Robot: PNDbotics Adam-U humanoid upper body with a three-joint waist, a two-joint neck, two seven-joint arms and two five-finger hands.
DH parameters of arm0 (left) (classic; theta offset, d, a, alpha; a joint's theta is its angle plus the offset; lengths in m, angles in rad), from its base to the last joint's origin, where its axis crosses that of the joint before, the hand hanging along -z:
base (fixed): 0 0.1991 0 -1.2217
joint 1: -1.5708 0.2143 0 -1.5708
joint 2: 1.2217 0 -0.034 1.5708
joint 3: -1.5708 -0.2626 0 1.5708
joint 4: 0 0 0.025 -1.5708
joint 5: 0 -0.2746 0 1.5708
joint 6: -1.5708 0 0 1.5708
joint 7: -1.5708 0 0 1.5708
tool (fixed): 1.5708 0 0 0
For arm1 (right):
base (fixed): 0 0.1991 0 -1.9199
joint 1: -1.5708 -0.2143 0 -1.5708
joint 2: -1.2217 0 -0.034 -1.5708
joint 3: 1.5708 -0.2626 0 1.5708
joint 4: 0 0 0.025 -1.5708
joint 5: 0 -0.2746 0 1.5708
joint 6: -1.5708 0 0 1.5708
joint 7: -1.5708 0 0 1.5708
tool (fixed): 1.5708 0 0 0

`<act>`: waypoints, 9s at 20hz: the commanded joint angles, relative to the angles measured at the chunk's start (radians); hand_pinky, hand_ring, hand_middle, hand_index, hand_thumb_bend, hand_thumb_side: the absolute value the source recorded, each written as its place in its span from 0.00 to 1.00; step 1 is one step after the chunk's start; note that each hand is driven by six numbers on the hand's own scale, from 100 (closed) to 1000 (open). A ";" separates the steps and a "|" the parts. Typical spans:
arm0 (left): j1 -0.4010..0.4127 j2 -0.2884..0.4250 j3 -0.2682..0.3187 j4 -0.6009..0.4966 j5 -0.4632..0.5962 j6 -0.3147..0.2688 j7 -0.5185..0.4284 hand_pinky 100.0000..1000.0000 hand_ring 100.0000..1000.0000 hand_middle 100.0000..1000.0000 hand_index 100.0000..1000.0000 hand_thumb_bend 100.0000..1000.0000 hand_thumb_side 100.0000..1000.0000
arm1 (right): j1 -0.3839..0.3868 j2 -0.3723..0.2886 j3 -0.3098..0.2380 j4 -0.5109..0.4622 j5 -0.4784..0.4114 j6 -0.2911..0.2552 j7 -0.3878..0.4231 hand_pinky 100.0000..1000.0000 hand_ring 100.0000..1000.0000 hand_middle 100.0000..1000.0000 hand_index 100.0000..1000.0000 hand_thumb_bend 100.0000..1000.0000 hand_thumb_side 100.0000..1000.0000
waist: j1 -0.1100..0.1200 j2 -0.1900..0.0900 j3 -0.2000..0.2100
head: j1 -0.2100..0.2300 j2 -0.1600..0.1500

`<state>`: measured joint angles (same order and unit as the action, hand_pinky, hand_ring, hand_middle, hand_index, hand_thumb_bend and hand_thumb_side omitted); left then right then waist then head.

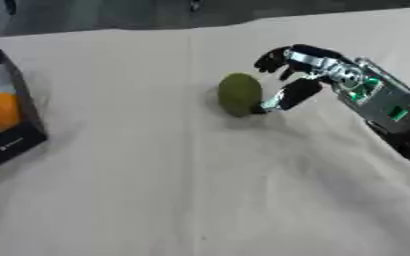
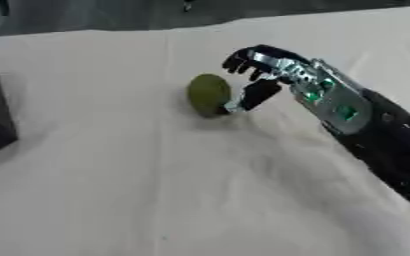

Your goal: Pick up the objects with one hand, pass them to the other hand, and then place them into the box on the other side of the table.

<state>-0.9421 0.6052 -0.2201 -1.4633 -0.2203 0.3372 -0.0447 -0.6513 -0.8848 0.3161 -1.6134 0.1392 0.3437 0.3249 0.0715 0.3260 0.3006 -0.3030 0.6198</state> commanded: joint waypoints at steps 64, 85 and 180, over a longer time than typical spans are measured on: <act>-0.064 0.022 -0.054 -0.013 -0.041 -0.031 -0.108 0.78 0.70 0.75 0.77 0.77 0.34 | 0.057 -0.005 -0.037 -0.291 -0.221 0.081 -0.255 0.67 0.67 0.38 0.46 0.22 0.00 | 0.011 -0.080 -0.056 | 0.050 0.026; -0.138 -0.041 -0.122 -0.015 -0.074 -0.067 -0.209 0.78 0.71 0.75 0.77 0.78 0.34 | 0.004 0.015 0.009 -0.378 -0.252 0.112 -0.282 0.66 0.66 0.37 0.46 0.22 0.00 | 0.014 -0.095 -0.034 | 0.067 0.031; -0.310 -0.357 -0.383 0.019 -0.061 0.003 -0.165 0.68 0.54 0.51 0.46 0.37 0.00 | -0.068 0.078 0.096 -0.373 -0.126 0.066 -0.276 0.65 0.66 0.37 0.47 0.25 0.00 | 0.031 -0.057 0.013 | 0.050 0.003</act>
<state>-1.2306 0.2284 -0.6193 -1.4119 -0.2925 0.3394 -0.2076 -0.7118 -0.7972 0.4089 -1.9792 0.0046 0.4035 0.0448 0.0919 0.3250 0.3135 -0.2536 0.6307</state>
